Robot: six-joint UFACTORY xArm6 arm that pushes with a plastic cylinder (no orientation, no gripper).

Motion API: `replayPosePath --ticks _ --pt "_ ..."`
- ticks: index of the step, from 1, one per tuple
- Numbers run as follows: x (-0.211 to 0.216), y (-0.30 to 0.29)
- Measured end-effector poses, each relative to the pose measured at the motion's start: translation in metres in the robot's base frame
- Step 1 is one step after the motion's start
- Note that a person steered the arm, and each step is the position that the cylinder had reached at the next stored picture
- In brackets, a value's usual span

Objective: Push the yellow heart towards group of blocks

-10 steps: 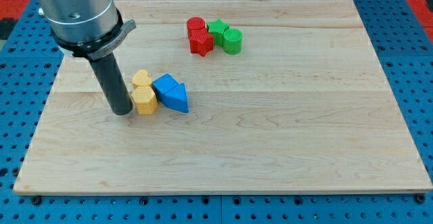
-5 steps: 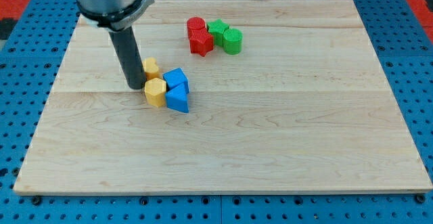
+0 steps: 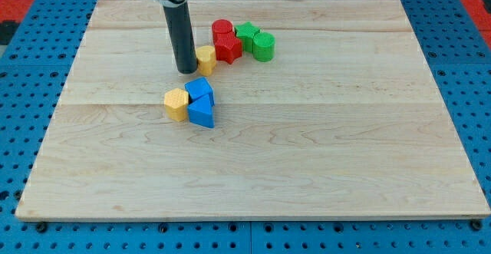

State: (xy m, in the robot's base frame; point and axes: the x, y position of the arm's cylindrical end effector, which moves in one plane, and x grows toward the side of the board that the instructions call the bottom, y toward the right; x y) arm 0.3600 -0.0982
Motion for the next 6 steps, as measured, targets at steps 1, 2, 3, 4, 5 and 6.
replayPosePath --ticks 1,2,3,4,5,6 --pt "-0.032 -0.004" --pt "-0.041 -0.004" --pt "-0.037 0.004" --pt "-0.017 0.016" --pt "0.005 0.026" --pt "0.026 0.020"
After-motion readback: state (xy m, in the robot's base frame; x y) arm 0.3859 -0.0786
